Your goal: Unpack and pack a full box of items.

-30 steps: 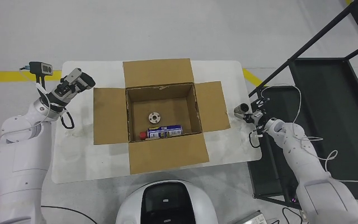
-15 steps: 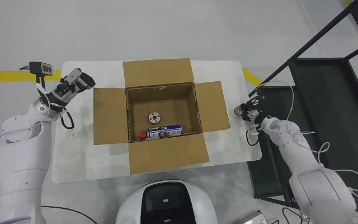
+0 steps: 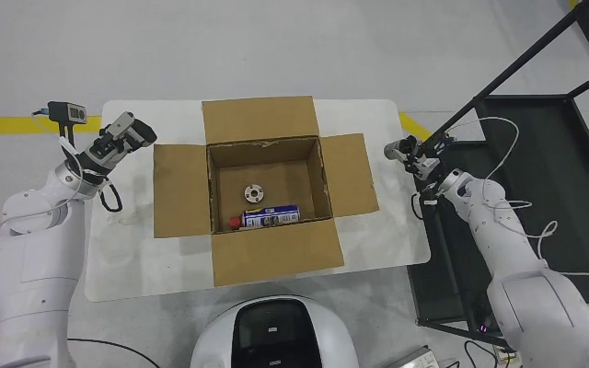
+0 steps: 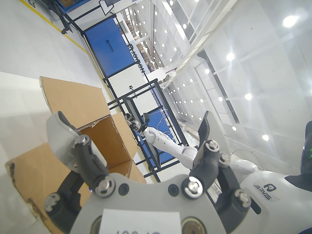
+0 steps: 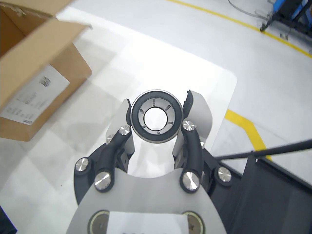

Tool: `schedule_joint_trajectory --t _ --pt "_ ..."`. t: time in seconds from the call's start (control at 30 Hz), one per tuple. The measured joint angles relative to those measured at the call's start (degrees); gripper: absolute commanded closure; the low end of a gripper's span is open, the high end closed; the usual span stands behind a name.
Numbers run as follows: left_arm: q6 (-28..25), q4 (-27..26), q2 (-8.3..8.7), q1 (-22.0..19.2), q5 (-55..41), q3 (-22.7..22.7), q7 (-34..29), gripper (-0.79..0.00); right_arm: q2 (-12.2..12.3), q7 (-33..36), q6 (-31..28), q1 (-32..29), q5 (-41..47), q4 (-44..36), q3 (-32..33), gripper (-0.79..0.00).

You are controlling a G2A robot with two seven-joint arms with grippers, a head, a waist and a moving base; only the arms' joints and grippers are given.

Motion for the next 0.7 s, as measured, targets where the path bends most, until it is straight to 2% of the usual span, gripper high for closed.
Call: schedule_joint_trajectory --t 0.13,0.23,0.43,0.57,0.7 --pt "0.0 0.0 0.0 0.0 0.0 0.0 0.0 -0.785 2.01 -2.02 -3.84 -3.08 -0.83 -12.51 2.72 0.0" --pt "0.0 0.0 0.0 0.0 0.0 0.0 0.0 -0.785 2.62 -0.18 -6.23 -6.67 1.76 -22.94 4.2 0.0" --pt "0.0 0.0 0.0 0.0 0.0 0.0 0.0 -0.785 1.77 10.77 -6.01 -10.56 7.29 -38.99 1.13 0.0" --pt "0.0 0.0 0.0 0.0 0.0 0.0 0.0 -0.785 0.78 19.32 -5.13 -10.54 7.67 -45.36 -3.57 0.0" --pt "0.0 0.0 0.0 0.0 0.0 0.0 0.0 -0.785 -0.31 27.49 -2.96 -9.28 7.36 -48.0 -8.05 0.0"
